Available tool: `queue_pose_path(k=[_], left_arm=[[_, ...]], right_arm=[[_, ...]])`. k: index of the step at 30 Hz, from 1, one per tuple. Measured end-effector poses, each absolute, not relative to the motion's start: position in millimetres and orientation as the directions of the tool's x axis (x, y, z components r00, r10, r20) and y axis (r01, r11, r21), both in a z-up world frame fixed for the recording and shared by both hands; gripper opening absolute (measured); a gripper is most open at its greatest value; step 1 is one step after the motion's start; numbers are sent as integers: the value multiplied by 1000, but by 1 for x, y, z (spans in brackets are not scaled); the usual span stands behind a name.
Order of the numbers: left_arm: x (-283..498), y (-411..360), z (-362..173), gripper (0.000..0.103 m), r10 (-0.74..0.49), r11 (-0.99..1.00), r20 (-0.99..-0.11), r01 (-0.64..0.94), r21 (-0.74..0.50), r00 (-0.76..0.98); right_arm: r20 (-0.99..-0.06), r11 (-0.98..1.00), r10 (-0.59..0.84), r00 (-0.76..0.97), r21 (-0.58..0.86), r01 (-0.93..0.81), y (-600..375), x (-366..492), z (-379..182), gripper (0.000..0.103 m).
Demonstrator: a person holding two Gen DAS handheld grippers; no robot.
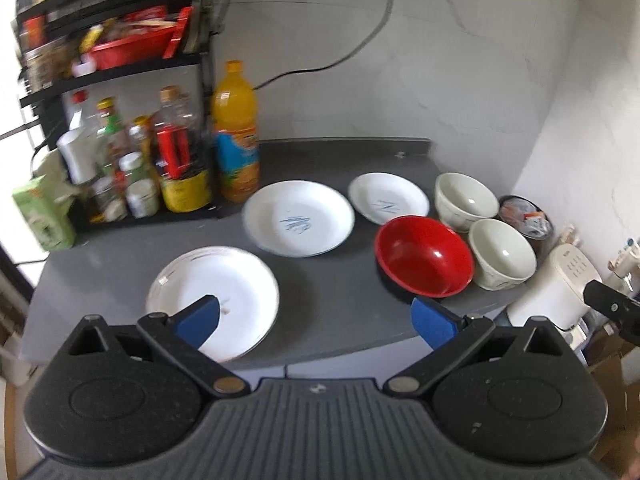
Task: Organize plates and bowls
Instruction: 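Close both grippers on the rim of the larger white bowl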
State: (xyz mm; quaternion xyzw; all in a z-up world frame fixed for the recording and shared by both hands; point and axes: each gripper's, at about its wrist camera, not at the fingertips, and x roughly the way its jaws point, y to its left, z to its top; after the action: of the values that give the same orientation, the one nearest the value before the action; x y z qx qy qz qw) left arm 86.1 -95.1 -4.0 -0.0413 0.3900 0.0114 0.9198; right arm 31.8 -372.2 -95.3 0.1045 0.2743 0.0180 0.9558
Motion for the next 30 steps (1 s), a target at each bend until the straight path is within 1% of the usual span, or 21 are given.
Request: queue_pose_path(k=[2, 4, 10, 13, 17, 19, 23, 25, 29, 30], left_arm=[[103, -100, -7, 100, -32, 997, -715, -27, -71, 699], [119, -104, -9, 100, -63, 996, -702, 2, -88, 709], [172, -116, -18, 99, -156, 988, -689, 107, -115, 708], [198, -121, -23, 95, -182, 983, -687, 145, -112, 703], [223, -131, -24, 92, -231, 971, -683, 209, -117, 693], [234, -137, -24, 92, -256, 963, -681, 245, -115, 686], [249, -148, -25, 88, -304, 946, -687, 292, -138, 660], [256, -156, -27, 86, -318, 941, -686, 306, -144, 654], [268, -170, -35, 85, -352, 926, -697, 340, -163, 624], [271, -172, -37, 85, -357, 924, -702, 345, -167, 617]], right_arm=[[-531, 975, 80, 844, 219, 45, -376, 42, -100, 101], [-537, 975, 64, 841, 214, 63, -378, 53, -105, 94], [-546, 963, 10, 838, 231, 139, -381, 85, -115, 92], [-558, 954, -23, 830, 236, 185, -383, 102, -120, 86], [-572, 941, -67, 818, 237, 243, -387, 118, -127, 83], [-589, 934, -77, 805, 241, 266, -390, 126, -132, 75], [-617, 915, -103, 780, 249, 317, -399, 136, -140, 68], [-631, 908, -117, 767, 245, 340, -403, 141, -144, 67], [-650, 896, -130, 749, 246, 369, -414, 149, -154, 63], [-652, 895, -129, 747, 248, 371, -417, 151, -156, 60]])
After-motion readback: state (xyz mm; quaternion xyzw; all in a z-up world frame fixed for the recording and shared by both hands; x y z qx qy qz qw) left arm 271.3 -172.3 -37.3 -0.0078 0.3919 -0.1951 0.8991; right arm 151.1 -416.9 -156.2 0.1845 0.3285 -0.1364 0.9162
